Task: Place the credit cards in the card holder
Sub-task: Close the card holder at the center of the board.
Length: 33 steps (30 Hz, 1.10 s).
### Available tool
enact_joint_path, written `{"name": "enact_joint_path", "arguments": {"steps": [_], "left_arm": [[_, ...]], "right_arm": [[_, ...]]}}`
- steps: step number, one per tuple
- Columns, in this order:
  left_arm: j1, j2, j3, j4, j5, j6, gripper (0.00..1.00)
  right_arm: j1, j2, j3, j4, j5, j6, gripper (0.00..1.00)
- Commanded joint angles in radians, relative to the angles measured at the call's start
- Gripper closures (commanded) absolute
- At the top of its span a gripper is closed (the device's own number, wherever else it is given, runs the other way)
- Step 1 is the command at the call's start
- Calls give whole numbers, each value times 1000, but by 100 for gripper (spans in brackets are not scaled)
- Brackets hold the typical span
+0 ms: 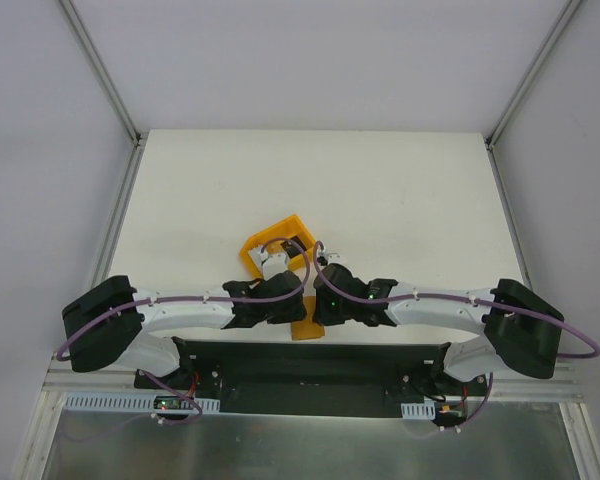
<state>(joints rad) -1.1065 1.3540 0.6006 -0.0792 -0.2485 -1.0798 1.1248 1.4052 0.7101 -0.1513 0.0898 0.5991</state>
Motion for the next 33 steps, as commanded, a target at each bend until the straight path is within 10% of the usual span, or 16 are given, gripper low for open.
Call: {"name": "enact_joint_path", "arguments": {"steps": [1, 33], "left_arm": [[2, 11, 45, -36, -38, 40, 53], [0, 57, 13, -34, 11, -5, 57]], "right_arm": [[10, -29, -8, -14, 4, 30, 92], [-14, -29, 35, -7, 57, -53, 90]]}}
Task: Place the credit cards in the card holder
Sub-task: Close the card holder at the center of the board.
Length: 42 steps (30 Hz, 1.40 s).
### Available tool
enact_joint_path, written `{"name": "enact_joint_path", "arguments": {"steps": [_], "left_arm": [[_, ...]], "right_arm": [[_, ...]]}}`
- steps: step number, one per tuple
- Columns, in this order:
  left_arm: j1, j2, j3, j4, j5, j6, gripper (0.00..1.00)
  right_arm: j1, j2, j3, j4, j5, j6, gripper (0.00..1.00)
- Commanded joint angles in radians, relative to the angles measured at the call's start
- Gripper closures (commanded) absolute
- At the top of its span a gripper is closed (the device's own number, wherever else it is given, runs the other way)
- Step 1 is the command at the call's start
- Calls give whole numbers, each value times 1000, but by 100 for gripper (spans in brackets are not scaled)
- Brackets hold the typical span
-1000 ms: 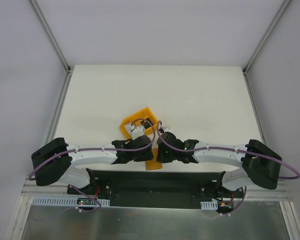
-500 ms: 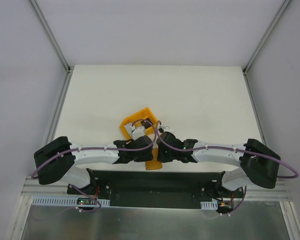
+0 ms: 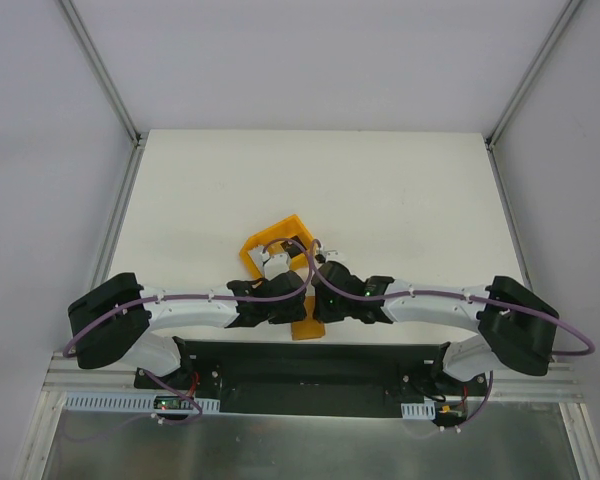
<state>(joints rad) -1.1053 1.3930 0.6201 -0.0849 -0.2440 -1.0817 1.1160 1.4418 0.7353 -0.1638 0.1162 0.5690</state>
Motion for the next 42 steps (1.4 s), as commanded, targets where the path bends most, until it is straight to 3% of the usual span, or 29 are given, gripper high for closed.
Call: {"name": "enact_joint_path", "arguments": {"steps": [1, 18, 42], "left_arm": [[-2, 17, -6, -29, 5, -3, 57], [-1, 12, -6, -29, 3, -4, 57], [-1, 14, 0, -29, 5, -1, 57]], "right_arm": [[-8, -83, 10, 6, 33, -27, 89], [-33, -97, -56, 26, -24, 37, 93], [-16, -49, -16, 38, -46, 17, 92]]}}
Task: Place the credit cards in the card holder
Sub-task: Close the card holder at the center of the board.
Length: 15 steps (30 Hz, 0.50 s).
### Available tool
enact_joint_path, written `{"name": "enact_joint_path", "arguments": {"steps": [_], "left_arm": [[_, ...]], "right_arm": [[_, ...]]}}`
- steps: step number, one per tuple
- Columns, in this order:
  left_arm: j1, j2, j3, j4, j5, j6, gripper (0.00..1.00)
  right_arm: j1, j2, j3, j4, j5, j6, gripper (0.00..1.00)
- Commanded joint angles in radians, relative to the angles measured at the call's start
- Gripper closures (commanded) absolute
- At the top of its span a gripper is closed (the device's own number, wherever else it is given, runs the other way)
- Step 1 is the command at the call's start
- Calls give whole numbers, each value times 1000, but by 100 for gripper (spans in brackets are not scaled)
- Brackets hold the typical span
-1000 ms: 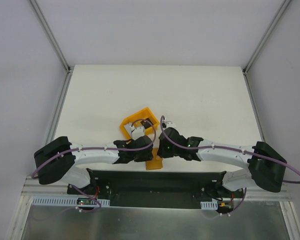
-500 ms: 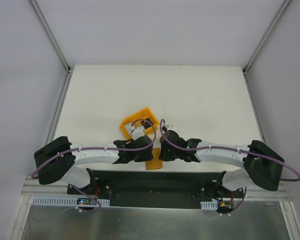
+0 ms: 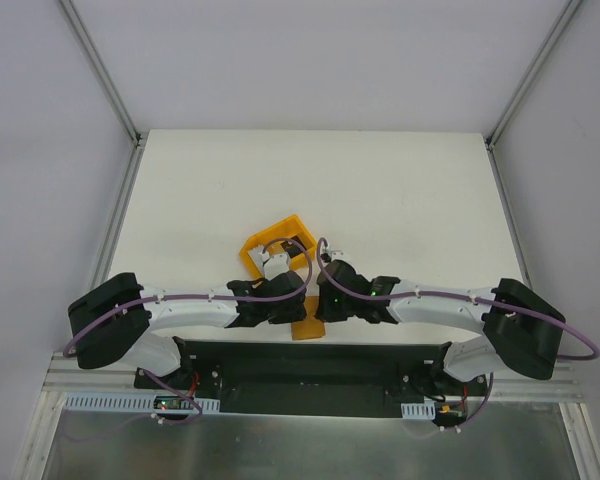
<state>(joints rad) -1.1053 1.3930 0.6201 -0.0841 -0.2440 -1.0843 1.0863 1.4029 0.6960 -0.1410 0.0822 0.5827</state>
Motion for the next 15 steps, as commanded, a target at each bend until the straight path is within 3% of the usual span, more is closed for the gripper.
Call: {"name": "enact_joint_path", "arguments": {"steps": [1, 15], "left_arm": [[-1, 14, 0, -29, 5, 1, 57], [-1, 12, 1, -29, 6, 8, 57]], "right_arm": [[20, -10, 19, 15, -7, 6, 92], [20, 30, 57, 11, 31, -18, 92]]}}
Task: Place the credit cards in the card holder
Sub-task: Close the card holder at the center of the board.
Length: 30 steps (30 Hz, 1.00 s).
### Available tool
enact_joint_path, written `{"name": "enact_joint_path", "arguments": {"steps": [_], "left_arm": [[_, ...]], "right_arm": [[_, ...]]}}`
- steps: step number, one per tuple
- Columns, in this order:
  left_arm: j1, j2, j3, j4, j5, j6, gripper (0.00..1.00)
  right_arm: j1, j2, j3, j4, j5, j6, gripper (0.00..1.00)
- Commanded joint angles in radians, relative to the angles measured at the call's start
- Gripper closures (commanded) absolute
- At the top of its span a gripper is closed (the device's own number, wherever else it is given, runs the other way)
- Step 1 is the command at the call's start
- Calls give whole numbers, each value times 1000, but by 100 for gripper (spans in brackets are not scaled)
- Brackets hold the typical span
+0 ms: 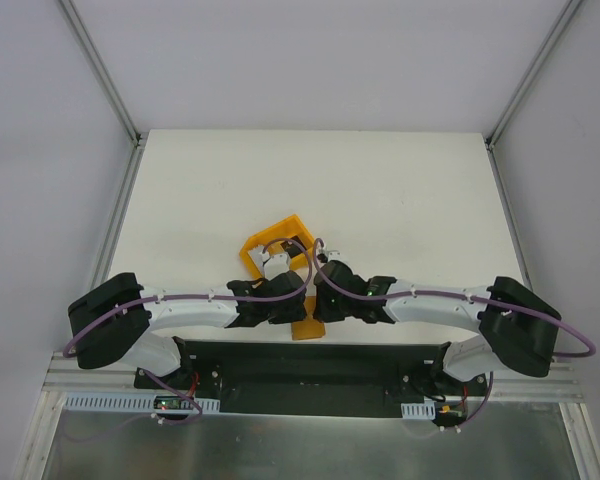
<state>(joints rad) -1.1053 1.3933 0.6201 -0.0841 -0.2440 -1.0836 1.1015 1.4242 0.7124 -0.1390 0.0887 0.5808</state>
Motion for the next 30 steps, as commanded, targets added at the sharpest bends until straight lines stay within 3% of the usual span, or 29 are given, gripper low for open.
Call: {"name": "enact_joint_path", "arguments": {"steps": [1, 17, 30], "left_arm": [[-1, 12, 3, -29, 8, 8, 57], [-2, 9, -5, -28, 5, 2, 57], [-1, 7, -11, -28, -1, -6, 57]], "right_arm": [[4, 15, 44, 7, 26, -16, 92], [-17, 50, 91, -45, 11, -58, 87], [-2, 96, 87, -71, -26, -47, 97]]}}
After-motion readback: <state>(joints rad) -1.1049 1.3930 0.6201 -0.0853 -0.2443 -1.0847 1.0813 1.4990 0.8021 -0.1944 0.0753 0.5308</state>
